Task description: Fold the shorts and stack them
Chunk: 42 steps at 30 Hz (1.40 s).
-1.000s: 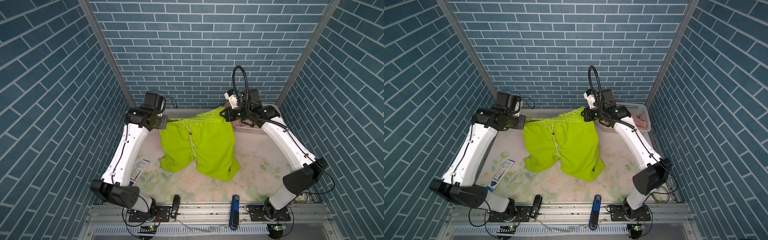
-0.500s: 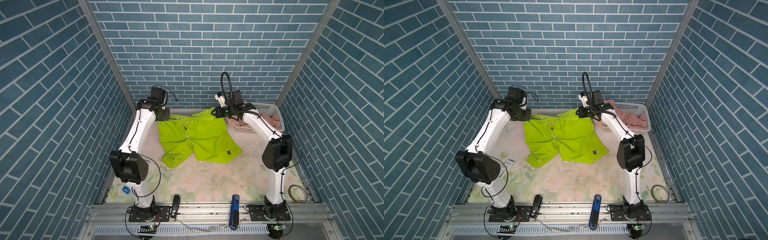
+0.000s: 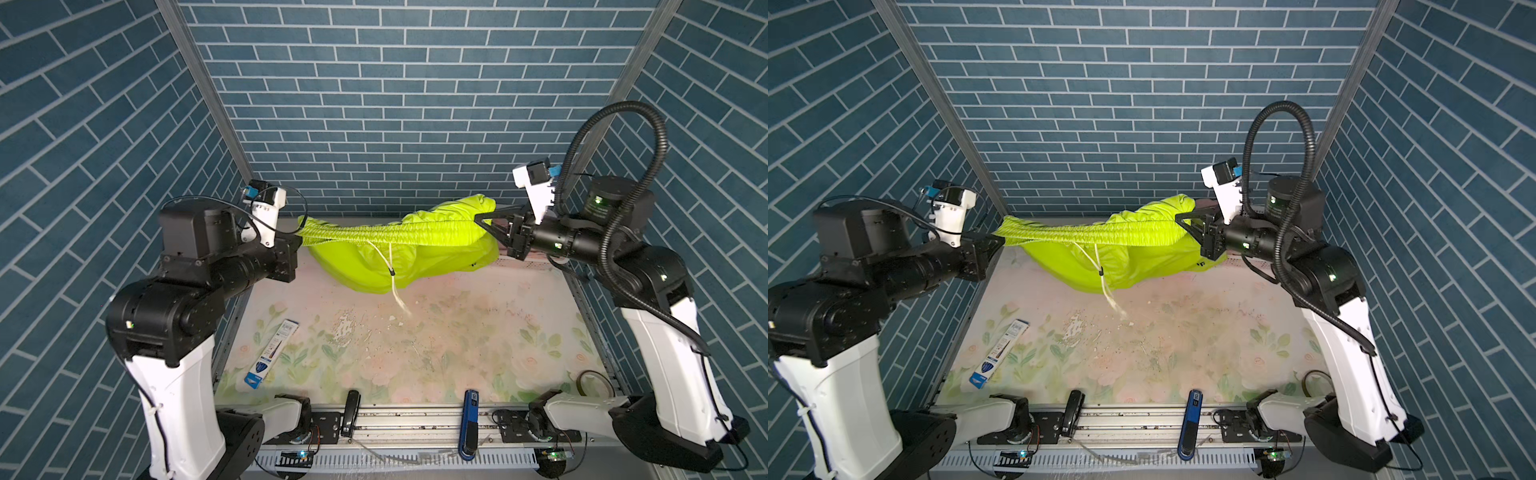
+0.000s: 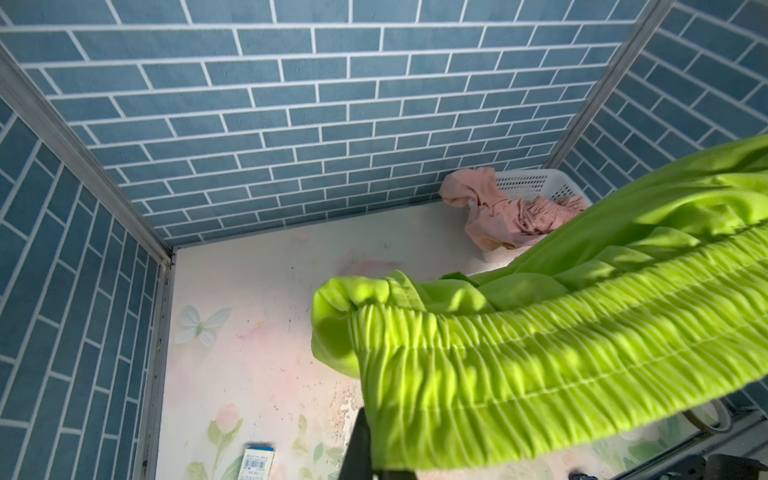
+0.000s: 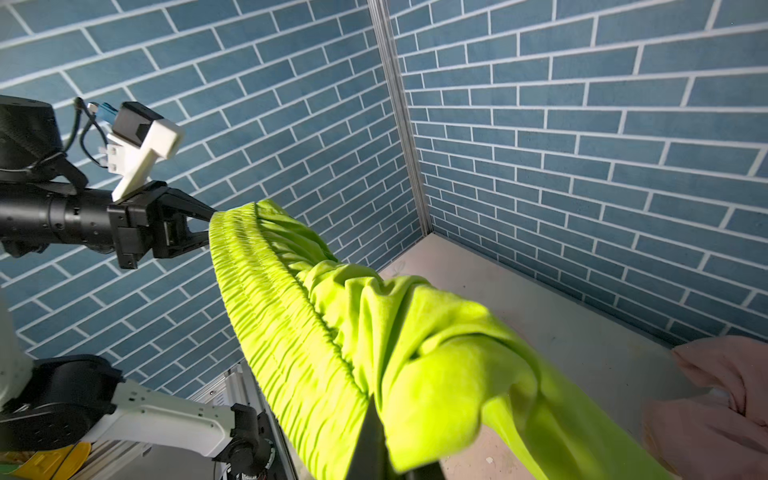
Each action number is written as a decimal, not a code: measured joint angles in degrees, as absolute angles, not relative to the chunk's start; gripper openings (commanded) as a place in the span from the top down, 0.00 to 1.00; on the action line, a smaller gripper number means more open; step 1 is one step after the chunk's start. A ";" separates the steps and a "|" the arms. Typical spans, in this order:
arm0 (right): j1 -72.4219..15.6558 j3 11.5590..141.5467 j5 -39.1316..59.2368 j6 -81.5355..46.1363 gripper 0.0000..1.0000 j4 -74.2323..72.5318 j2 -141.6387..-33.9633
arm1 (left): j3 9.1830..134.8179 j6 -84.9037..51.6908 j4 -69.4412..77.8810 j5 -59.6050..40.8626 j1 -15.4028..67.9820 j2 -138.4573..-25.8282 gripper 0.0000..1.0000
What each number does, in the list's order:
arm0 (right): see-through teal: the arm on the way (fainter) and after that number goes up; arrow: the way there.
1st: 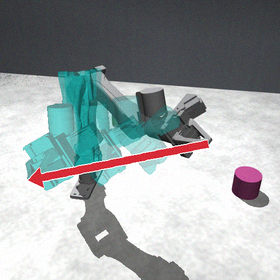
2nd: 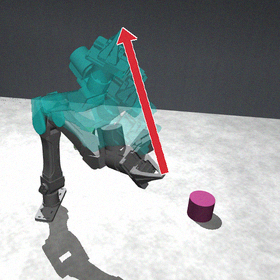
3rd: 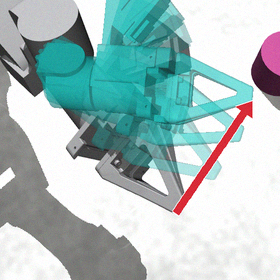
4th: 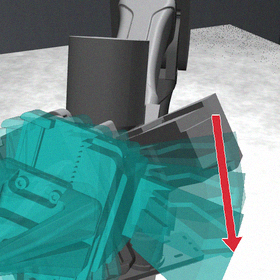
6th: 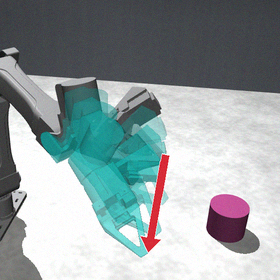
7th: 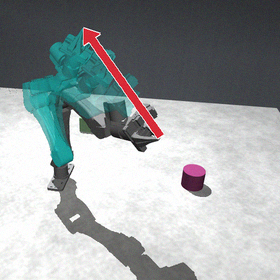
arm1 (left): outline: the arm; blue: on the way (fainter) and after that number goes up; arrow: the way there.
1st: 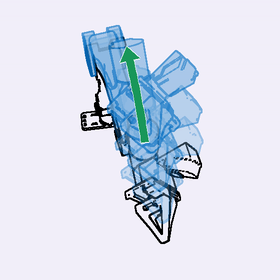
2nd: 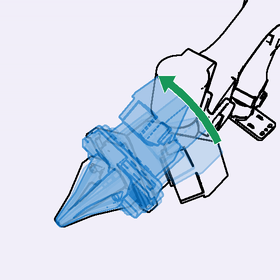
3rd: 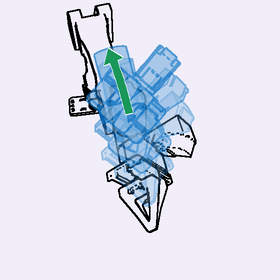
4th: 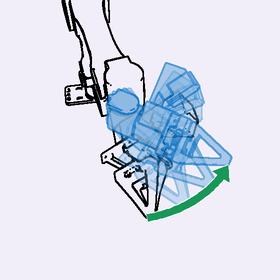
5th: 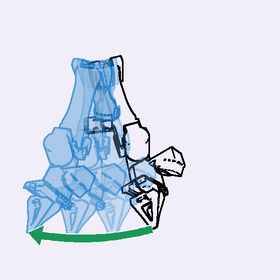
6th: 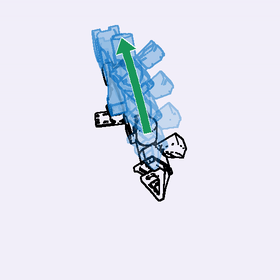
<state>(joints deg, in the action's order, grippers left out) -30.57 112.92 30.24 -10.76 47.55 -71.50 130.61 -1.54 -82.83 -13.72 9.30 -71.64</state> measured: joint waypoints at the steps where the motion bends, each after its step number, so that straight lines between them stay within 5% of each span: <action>1: -30.76 112.97 30.48 -10.79 1.00 48.18 -70.98 | 131.85 -1.54 -83.90 -13.87 9.30 -71.70 1.00; 10: -30.98 112.05 32.23 -11.75 1.00 51.53 -75.90 | 134.54 -2.02 -88.51 -11.57 9.28 -74.78 1.00; 17: -30.52 111.57 31.51 -11.84 1.00 50.30 -86.80 | 124.60 -2.83 -87.02 -3.40 9.23 -81.38 1.00; 23: -27.59 115.52 31.27 -12.73 1.00 45.10 -104.20 | 119.44 -3.36 -78.63 1.65 8.62 -95.70 1.00; 33: -26.61 141.23 30.57 -13.30 1.00 39.75 -140.42 | 122.26 -5.43 -65.91 4.86 2.81 -121.69 1.00; 34: -26.72 142.28 30.55 -13.61 0.91 38.76 -142.26 | 122.26 -5.41 -64.95 5.08 2.55 -123.22 0.90; 36: -26.79 143.13 30.37 -15.00 0.60 36.14 -145.05 | 122.34 -5.08 -62.67 5.45 2.11 -126.13 0.47; 38: -26.70 143.48 30.26 -15.77 0.45 33.45 -146.56 | 122.96 -5.15 -61.78 5.58 1.93 -127.74 0.13; 39: -26.59 143.48 30.28 -16.23 0.42 32.18 -146.93 | 123.72 -5.15 -61.45 5.61 1.85 -128.31 0.03; 42: -26.48 143.65 30.24 -16.91 0.37 29.98 -146.78 | 125.43 -5.39 -60.77 6.24 1.65 -127.81 0.00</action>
